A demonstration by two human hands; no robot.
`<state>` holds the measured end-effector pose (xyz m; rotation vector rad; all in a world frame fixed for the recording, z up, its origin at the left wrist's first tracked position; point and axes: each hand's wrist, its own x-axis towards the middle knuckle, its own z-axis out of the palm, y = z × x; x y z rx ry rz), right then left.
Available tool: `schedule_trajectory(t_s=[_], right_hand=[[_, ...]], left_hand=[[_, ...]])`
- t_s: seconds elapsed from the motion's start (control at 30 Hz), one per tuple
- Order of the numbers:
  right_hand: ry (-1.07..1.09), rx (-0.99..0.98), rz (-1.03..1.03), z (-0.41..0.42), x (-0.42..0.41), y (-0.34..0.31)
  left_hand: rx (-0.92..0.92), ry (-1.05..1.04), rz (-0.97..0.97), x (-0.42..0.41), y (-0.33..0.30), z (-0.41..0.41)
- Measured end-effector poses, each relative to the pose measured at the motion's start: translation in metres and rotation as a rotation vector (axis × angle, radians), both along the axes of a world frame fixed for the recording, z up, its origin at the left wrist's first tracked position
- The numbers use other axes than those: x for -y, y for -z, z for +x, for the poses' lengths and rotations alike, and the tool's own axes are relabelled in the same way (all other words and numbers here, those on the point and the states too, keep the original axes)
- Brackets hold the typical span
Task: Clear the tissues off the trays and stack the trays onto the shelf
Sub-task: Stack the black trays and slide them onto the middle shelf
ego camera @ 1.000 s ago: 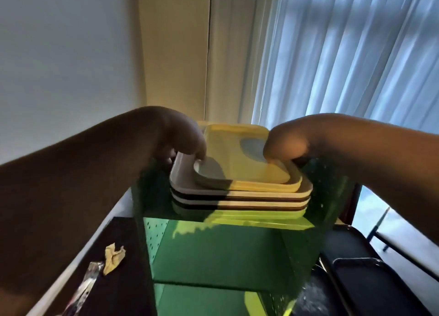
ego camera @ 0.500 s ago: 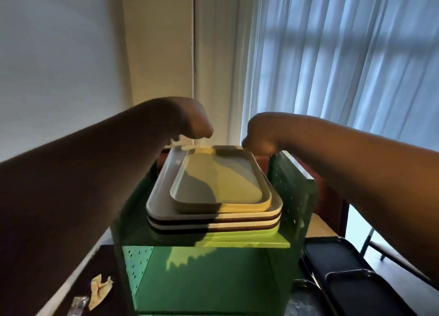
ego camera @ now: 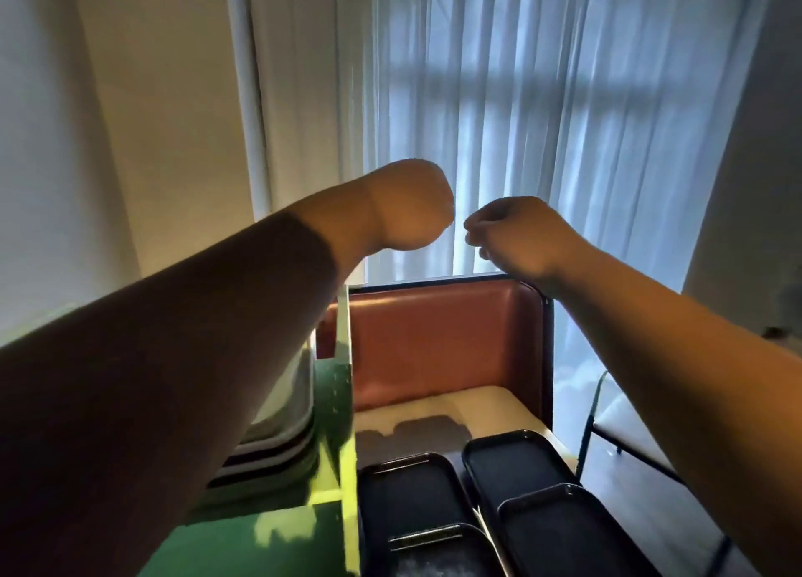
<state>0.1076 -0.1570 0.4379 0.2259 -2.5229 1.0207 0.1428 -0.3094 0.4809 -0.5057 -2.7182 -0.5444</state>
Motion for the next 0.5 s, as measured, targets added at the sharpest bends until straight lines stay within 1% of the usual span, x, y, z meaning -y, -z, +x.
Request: schedule_trajectory(t_s=[0.1,0.17,0.23,0.3,0.33,0.4,0.47,0.5], right_hand=[[-0.003,0.022,-0.088,-0.018,-0.047,0.025],[-0.018,0.042,-0.094,-0.034,-0.079,0.048],[-0.044,0.092,-0.102,-0.047,-0.111,0.076],[-0.077,0.159,-0.084,-0.063,-0.140,0.114],[-0.088,0.200,-0.075,-0.071,-0.153,0.136],[-0.084,0.281,-0.087,-0.087,-0.175,0.186],[-0.072,0.388,-0.113,-0.098,-0.192,0.237],[-0.063,0.454,-0.119,-0.100,-0.199,0.263]], left_hand=[[0.028,0.022,-0.001,-0.055,0.014,-0.015],[0.050,0.028,0.064,-0.092,0.036,-0.028],[0.083,0.010,0.136,-0.128,0.069,-0.041],[0.195,0.002,0.203,-0.161,0.113,-0.061],[0.280,0.001,0.264,-0.174,0.141,-0.072],[0.441,-0.009,0.494,-0.193,0.199,-0.091],[0.480,-0.121,0.759,-0.204,0.261,-0.101],[0.500,-0.190,0.809,-0.209,0.290,-0.101]])
